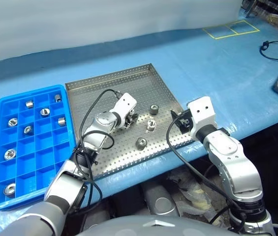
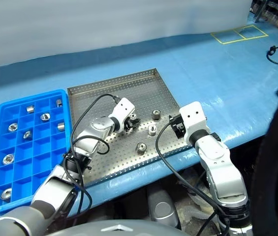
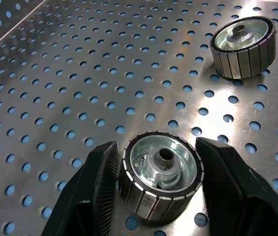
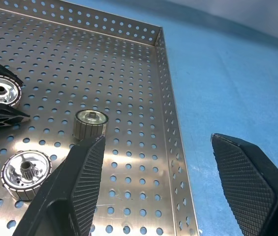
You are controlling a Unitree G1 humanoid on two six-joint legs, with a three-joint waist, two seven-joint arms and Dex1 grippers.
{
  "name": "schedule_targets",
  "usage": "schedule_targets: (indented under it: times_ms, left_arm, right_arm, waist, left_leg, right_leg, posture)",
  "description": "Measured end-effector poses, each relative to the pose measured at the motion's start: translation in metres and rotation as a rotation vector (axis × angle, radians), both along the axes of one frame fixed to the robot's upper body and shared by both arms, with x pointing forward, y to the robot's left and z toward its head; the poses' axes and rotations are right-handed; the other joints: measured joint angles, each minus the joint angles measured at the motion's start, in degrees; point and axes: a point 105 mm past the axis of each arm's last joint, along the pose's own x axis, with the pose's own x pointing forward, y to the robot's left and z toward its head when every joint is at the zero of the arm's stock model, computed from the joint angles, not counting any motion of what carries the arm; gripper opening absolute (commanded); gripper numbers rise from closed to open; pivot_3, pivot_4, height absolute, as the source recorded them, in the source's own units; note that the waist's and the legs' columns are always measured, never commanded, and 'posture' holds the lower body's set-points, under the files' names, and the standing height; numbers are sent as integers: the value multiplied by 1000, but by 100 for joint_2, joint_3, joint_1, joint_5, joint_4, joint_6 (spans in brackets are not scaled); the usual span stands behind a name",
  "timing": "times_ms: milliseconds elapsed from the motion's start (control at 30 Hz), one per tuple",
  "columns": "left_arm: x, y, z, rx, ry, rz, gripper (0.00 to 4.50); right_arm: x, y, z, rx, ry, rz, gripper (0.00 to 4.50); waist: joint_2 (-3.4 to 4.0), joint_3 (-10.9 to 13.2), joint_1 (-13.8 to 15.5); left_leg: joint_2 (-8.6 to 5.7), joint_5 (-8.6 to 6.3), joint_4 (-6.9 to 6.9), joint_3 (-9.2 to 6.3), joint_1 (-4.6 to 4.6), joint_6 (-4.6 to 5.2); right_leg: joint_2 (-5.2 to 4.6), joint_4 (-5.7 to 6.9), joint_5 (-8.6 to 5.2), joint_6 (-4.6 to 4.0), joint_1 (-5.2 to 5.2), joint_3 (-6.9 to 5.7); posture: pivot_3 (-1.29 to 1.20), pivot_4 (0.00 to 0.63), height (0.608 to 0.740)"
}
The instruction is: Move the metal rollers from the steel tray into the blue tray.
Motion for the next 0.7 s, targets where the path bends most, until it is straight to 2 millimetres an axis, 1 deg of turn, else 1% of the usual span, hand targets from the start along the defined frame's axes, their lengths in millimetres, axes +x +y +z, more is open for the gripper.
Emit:
schedule_targets:
  times_ms: [33,67,300,367,433,533,600,633,700]
  left_arm:
    - [0,0,0,-2,0,6,1853]
    - [1,1,0,-2,0,10,1812]
    - [4,10,1,-17,-12,72,1812]
    - [5,14,5,-23,-30,89,1812]
    - [5,15,14,-37,-65,96,1812]
    - [3,24,39,-77,-165,141,1812]
    - [-1,37,57,-102,-236,197,1812]
    - [-4,44,63,-109,-258,226,1812]
    - [-14,62,67,-104,-274,290,1812]
  right_arm:
    - [0,0,0,1,1,3,3617]
    - [0,1,0,2,1,5,3617]
    - [0,4,0,7,0,18,3617]
    - [1,6,1,8,-5,25,3617]
    - [1,8,1,10,-5,33,3617]
    - [2,16,0,18,-5,61,3617]
    - [2,26,-3,26,9,99,3617]
    - [1,32,-4,31,14,122,3617]
    - [-1,47,-6,51,22,175,3617]
  waist:
    - [0,0,0]
    - [0,0,0]
    - [0,0,10]
    - [0,0,15]
    - [0,0,35]
    - [1,1,41]
    - [3,0,50]
    - [4,0,56]
    - [6,-2,70]
  left_leg:
    - [0,0,0,0,0,0]
    - [0,0,0,0,0,0]
    - [0,0,0,0,0,0]
    - [0,0,0,0,0,0]
    - [0,0,0,-1,0,0]
    - [1,0,-1,0,0,0]
    - [2,0,-1,0,1,0]
    - [3,0,-1,0,2,0]
    - [3,0,0,-1,4,0]
  right_leg:
    - [0,0,0,0,0,0]
    - [0,0,0,0,0,0]
    - [-1,1,1,1,-1,1]
    - [-1,1,1,1,-1,1]
    - [-2,2,1,1,-1,6]
    - [-2,3,2,0,-3,16]
    - [-2,6,2,0,-3,17]
    - [-2,7,2,0,-3,17]
    - [-1,9,2,-1,-2,19]
  posture:
    - [-406,150,740]
    - [-403,150,740]
    - [-391,150,740]
    - [-391,150,740]
    - [-376,150,740]
    - [-356,150,740]
    - [-342,150,740]
    - [-329,150,740]
    - [-297,150,740]
